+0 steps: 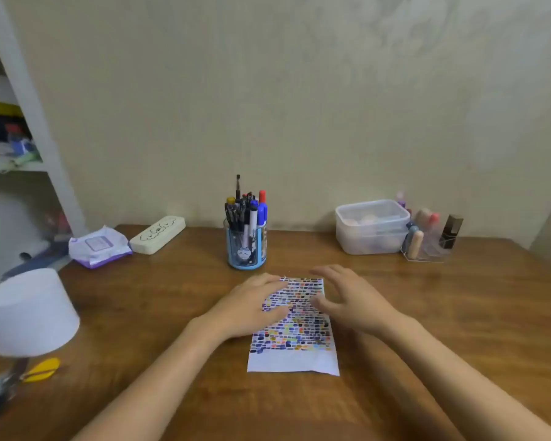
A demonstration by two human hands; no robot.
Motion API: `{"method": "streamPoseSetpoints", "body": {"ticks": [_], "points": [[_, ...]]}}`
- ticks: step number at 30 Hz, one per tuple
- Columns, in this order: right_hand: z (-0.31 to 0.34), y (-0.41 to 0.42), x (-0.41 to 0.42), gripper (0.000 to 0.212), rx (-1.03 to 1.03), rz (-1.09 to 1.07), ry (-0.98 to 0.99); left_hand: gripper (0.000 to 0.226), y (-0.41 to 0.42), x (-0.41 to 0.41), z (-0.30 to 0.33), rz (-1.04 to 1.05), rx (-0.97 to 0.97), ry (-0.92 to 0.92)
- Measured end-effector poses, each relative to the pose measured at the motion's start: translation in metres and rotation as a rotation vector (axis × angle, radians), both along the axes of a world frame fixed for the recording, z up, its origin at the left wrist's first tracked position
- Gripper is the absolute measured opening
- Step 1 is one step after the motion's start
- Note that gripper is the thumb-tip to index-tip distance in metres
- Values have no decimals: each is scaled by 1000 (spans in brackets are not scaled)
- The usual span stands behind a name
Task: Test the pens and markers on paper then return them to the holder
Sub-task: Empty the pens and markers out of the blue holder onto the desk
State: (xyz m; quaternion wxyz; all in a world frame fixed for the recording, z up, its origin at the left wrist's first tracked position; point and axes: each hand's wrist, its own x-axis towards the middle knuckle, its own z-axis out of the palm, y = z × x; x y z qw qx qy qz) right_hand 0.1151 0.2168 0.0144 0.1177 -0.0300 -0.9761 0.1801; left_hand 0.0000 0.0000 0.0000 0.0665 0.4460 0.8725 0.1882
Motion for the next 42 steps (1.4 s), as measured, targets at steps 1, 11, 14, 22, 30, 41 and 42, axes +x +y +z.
{"method": "streamPoseSetpoints", "body": {"ticks": [1, 11, 14, 22, 30, 41, 42], "points": [[-7, -3, -1, 60, -1, 11, -24, 64, -4, 0, -7, -7, 4, -35], [-46, -2, -10, 59, 15, 14, -80, 64, -15, -13, -33, 61, -54, -49], [-48, 4, -13, 58, 27, 5, -101, 63, -11, -13, -36, 52, -81, 15], [-51, 6, -11, 59, 17, 10, -118, 60, -13, -16, -29, 101, 89, -2], [-48, 1, -7, 57, -70, -1, 9, 96, -9, -73, 7, 603, 734, -164], [-46, 4, -6, 59, -32, 42, -103, 117, 29, -121, -21, 515, 844, -403], [-46, 4, -6, 60, -32, 39, -107, 109, 31, -123, -21, 484, 873, -400]]}}
